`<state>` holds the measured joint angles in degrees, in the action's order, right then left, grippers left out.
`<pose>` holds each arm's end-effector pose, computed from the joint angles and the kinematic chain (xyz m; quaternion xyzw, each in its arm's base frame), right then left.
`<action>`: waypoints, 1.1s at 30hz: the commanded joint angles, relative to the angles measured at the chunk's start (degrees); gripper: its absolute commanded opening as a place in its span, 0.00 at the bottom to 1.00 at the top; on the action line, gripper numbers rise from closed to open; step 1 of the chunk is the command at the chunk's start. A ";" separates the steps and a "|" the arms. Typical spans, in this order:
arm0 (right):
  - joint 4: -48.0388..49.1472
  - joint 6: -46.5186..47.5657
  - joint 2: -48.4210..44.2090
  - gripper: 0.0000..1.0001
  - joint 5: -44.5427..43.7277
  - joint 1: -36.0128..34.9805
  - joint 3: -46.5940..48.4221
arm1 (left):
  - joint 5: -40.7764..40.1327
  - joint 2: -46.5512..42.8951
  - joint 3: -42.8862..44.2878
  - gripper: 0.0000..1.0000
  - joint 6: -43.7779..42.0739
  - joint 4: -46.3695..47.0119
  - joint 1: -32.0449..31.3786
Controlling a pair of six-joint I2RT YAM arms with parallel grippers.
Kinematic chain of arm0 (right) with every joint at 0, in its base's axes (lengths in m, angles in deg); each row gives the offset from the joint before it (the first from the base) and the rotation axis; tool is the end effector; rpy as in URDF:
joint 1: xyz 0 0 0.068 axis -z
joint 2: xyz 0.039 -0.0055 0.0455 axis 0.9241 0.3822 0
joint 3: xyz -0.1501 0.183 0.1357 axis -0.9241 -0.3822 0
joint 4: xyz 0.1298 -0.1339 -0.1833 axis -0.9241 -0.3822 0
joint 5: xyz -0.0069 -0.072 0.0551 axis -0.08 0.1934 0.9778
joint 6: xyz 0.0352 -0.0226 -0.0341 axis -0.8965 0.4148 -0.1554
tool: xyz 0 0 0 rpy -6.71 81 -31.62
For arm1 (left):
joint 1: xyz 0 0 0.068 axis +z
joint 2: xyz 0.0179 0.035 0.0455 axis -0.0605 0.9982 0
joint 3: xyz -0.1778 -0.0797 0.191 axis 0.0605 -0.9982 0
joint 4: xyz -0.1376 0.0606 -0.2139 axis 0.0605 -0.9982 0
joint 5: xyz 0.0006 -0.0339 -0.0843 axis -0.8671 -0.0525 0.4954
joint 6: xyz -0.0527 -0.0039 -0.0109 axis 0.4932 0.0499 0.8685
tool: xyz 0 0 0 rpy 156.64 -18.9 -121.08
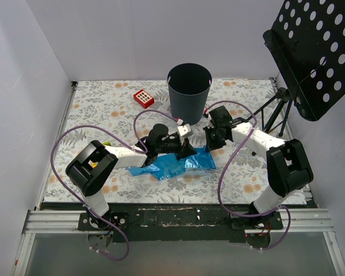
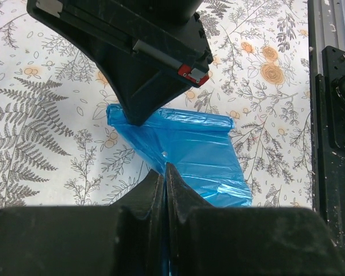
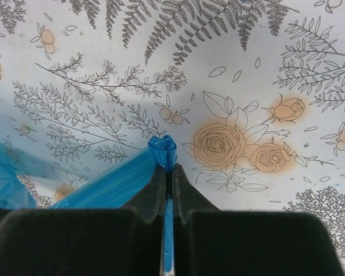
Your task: Put the trash bags into the trash bin
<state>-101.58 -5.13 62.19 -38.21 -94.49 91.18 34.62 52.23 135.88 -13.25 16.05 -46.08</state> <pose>0.2919 0.1512 0.2054 -0.1324 0.9575 0.1160 0.2287 0.2463 -0.2549 0.1829 0.2077 0.7717 -0.5449 0.2538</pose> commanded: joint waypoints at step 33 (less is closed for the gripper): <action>18.42 33.59 -11.12 0.65 22.77 -4.33 -12.27 | -7.02 -8.65 -4.18 0.00 14.07 -8.38 -0.02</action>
<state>-89.28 24.29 49.86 -18.53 -97.35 79.99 29.66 47.22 132.28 -0.16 10.24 -46.73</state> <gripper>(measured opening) 0.657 0.009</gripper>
